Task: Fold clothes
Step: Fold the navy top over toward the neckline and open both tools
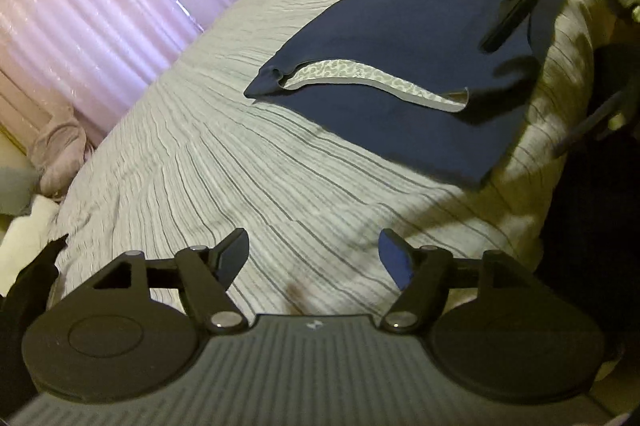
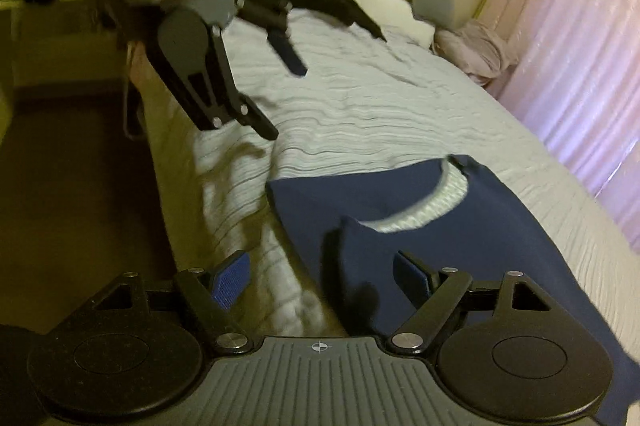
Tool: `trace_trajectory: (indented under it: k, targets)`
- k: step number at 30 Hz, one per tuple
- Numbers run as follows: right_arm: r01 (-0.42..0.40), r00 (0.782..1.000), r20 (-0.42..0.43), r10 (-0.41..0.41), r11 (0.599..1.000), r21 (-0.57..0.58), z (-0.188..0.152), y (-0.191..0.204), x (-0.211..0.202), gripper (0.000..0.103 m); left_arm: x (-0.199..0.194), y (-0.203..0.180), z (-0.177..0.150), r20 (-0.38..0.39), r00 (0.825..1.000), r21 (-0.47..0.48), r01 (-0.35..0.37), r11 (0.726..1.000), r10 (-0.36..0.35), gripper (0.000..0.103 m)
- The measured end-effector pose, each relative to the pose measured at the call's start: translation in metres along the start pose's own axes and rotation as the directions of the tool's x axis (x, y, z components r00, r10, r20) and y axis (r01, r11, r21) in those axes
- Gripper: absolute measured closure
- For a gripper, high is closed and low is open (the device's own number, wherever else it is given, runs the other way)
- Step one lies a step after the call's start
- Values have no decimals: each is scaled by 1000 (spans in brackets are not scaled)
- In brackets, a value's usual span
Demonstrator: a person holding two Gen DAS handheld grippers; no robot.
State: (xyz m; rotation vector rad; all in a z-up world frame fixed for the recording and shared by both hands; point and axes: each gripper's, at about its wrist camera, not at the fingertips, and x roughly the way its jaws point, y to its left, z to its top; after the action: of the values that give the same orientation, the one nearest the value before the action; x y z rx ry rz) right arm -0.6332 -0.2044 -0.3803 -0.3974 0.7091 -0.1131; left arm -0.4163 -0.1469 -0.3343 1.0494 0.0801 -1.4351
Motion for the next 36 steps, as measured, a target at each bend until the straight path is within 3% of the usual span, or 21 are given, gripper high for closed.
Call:
trace_trajectory:
  k: [7,13,21,25,28,32,36]
  targets:
    - [67,997,-28,-68,997,-27,3,-3,23,23,6,8,-6,13,1000,-22,5,1000,-5,33]
    - [95,995,-12,-95,970,224,-8,-53,8,24,13,10,-1,31,999,-10,15,1000,-15,32]
    - [81,997,6,-81,995,-61,-5,-3,11,24,15,8,4,41,999,24,11,1000,-12,31]
    - [91,996,13,-90,991,-102,-1,6,18,24,12,8,3,43,999,18,11,1000,-12,31]
    - [112,994,3,-113,985,-128,-2,6,28,24,5,3,5,72,996,28,55,998,-57,31]
    - [134,990,-12,-138,977,-166,-4,3,42,24,0,-17,8,89,992,144,71,987,-84,30]
    - [153,988,19,-152,984,-91,-5,-9,31,24,4,-31,14,106,989,214,75,974,-99,30]
